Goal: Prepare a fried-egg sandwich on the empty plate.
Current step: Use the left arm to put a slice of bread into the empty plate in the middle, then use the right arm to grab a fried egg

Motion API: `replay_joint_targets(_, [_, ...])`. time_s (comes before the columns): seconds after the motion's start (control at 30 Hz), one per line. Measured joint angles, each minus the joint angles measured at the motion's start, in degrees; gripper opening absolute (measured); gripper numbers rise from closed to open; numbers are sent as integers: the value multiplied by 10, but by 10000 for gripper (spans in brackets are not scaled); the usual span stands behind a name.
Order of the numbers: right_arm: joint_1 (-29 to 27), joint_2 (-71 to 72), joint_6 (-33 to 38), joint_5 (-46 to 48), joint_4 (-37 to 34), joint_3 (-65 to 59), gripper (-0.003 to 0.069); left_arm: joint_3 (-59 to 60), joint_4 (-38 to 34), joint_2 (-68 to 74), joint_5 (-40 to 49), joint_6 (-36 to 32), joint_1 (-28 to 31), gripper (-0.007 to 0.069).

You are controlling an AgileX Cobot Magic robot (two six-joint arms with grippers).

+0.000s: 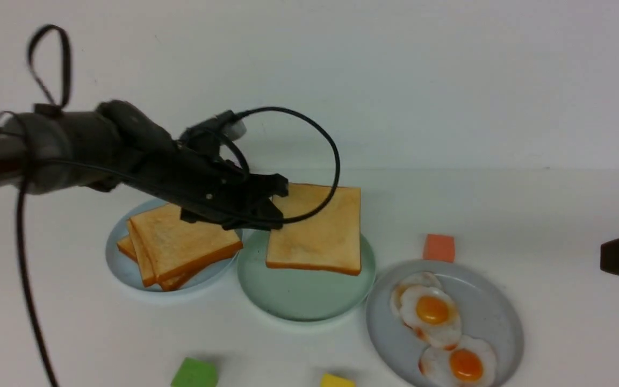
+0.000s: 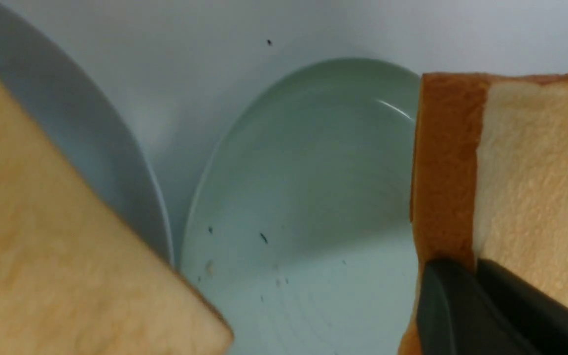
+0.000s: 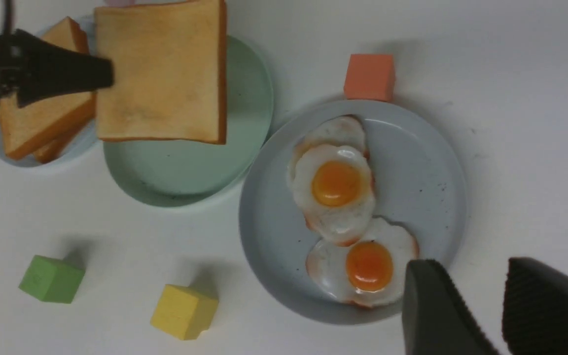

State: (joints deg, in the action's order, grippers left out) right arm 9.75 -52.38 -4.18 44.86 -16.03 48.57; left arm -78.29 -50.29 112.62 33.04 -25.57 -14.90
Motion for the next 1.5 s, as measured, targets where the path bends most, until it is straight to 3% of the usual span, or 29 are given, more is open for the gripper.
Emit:
replay_joint_targets(0.37, [0,-1,0,0,8,0,241,-12,59,27,8,91,-1,120])
replay_joint_targets(0.47, [0,-7,0,1,8,1,242,-16,85,26,17,125,-1,203])
replay_joint_targets(0.57, [0,-35,16,20,8,21,256,-37,145,7,47,163,-1,335])
replay_joint_targets(0.8, [0,-146,26,60,-33,107,314,-123,286,-84,141,236,-1,456])
replay_joint_targets(0.9, [0,-216,42,58,-59,111,357,-130,301,-139,181,225,-6,444])
replay_joint_targets(1.0, [0,-289,79,45,-77,112,394,-105,292,-191,209,184,-33,378])
replay_joint_targets(1.13, [0,-368,122,47,-97,137,416,-40,272,-231,229,117,-86,243])
replay_joint_targets(1.17, [0,-403,145,50,-105,154,418,-13,266,-244,235,90,-112,165])
replay_joint_targets(1.3, [0,-464,177,47,-118,183,420,39,262,-269,236,72,-153,-3])
replay_joint_targets(1.5, [-1,-550,254,37,-156,189,420,52,277,-298,237,97,-160,-13])
